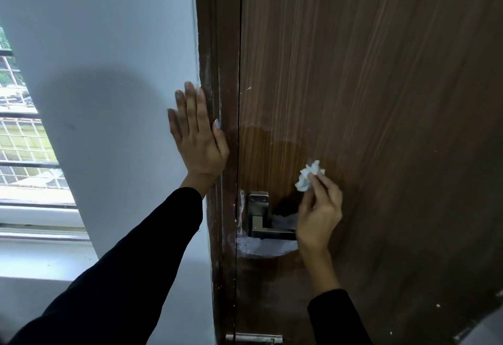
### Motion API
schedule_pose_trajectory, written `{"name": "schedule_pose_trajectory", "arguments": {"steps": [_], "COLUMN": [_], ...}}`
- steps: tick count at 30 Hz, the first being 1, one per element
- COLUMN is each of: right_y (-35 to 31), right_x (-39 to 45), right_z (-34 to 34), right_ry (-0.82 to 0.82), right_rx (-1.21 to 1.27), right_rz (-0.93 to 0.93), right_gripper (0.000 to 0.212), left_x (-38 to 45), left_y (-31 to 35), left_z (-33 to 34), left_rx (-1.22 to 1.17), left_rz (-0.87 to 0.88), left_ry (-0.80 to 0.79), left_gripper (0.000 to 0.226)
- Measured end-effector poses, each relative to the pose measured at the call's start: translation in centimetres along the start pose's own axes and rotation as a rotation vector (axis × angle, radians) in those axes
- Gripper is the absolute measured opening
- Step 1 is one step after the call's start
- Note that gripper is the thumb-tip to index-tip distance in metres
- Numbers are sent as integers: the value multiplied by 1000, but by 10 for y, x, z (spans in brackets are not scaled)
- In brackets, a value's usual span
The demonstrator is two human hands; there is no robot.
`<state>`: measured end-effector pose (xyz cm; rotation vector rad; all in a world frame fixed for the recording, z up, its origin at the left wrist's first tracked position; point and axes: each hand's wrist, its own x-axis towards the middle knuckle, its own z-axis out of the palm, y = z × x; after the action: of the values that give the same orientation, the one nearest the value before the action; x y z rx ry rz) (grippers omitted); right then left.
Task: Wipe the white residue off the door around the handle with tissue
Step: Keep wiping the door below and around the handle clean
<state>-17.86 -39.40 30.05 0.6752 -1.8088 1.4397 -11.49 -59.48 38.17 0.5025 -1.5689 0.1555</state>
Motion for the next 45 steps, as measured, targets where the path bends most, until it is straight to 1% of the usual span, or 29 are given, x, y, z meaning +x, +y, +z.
{"name": "schedule_pose_trajectory", "arguments": {"steps": [2, 4, 6, 8, 11, 13, 17, 18, 19, 22, 24, 25, 27, 30, 31, 32, 33, 36, 37, 38, 40, 42, 43, 44, 45], "right_y": [-5, 0, 10, 15, 5, -5, -5, -1, 2, 2, -6, -11, -22, -22, -15, -7, 0, 12, 10, 6, -2, -3, 2, 9, 19], "right_x": [-4, -17, -25, -23, -6, 3, -5, -9, -12, 1, 17, 23, 23, -2, -10, -16, -17, -5, 1, 5, 5, -4, -9, -13, -15], "right_z": [4, 4, -1, -4, 3, 11, 15, 12, 7, -3, -3, -1, 6, 13, 12, 8, 4, -7, -7, -5, 1, 3, 1, -4, -11], "right_ry": [-118, -194, -179, -100, -7, 0, -62, -68, -56, 91, 181, 185, 97, -134, -174, -178, -144, 59, 93, 83, -52, -260, -352, -418, -444], "right_rx": [-31, -36, -43, -59, -16, -13, -83, -85, -61, 55, 81, 77, 49, -41, -67, -75, -59, 18, 24, 21, -22, -82, -109, -134, -154], "right_rz": [-136, -207, -156, -77, -68, -103, -250, -240, -189, 39, 76, 59, -28, -188, -204, -187, -142, 4, 24, 24, -64, -192, -223, -221, -189], "right_gripper": [34, 33, 32, 34, 41, 41, 26, 26, 25, 20, 19, 20, 22, 25, 24, 22, 20, 15, 14, 15, 20, 23, 22, 20, 18], "left_x": [0, 0, -1, -1, 0, 1, 1, 1, 1, 1, 0, 0, 0, 1, 1, 1, 1, 1, 0, 0, 0, 0, 0, 0, -1], "left_y": [0, 0, 1, 1, 1, 1, 2, 2, 2, 1, 2, 2, 1, 2, 1, 1, 1, 0, 0, 0, -1, -1, -1, -1, -1], "left_z": [0, 0, 0, 0, -1, -1, -2, -2, -2, -2, -1, -1, -1, -2, -2, -2, -1, 0, 0, 0, 1, 1, 1, 1, 1], "left_rx": [0, -2, -7, -7, -11, -9, -15, -18, -18, -10, -11, -8, -8, -6, -11, -16, -17, -16, -16, -16, -15, -10, -10, -13, -16], "left_rz": [-1, 1, 1, -2, 0, 1, 4, 5, 6, 3, 3, 3, 3, 6, 7, 10, 15, 16, 17, 20, 24, 22, 20, 20, 22], "left_ry": [1, -1, -6, -7, -6, -5, -6, -4, -1, -3, -4, -2, -1, -1, 1, 5, 9, 18, 22, 25, 27, 29, 29, 28, 26], "left_gripper": [55, 55, 55, 55, 55, 54, 55, 55, 55, 54, 55, 55, 55, 55, 55, 55, 55, 54, 54, 54, 54, 54, 54, 54, 54]}}
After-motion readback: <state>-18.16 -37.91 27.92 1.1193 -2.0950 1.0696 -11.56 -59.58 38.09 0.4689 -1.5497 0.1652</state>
